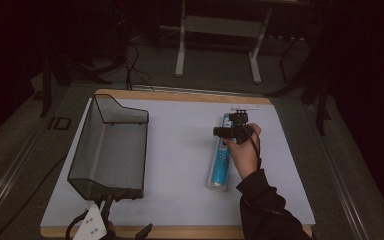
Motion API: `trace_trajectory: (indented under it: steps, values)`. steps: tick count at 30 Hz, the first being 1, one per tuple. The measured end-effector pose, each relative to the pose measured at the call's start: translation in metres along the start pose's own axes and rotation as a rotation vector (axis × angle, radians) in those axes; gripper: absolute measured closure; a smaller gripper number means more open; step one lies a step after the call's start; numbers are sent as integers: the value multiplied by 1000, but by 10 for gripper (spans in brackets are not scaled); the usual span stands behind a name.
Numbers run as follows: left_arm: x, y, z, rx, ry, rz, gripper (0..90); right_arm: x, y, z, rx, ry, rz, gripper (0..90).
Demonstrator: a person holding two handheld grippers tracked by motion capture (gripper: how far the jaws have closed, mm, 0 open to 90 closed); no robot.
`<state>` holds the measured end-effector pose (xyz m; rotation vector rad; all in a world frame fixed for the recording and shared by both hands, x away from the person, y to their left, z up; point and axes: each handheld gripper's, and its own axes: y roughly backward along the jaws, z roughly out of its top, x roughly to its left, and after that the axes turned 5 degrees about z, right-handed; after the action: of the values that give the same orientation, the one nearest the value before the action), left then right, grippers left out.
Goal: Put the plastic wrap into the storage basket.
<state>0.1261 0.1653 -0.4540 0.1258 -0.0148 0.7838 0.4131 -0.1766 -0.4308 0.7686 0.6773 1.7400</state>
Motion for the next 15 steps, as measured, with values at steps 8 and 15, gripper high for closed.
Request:
trace_trajectory:
  steps: [8, 15]
  values:
    - [-1, -1, 0, 5, -5, -1, 28, -7, -24, -6, 98, -95, -8, 124]
    - [-1, -1, 0, 6, -8, 0, 28, -10, -36, -8, 152, -145, -18, 125]
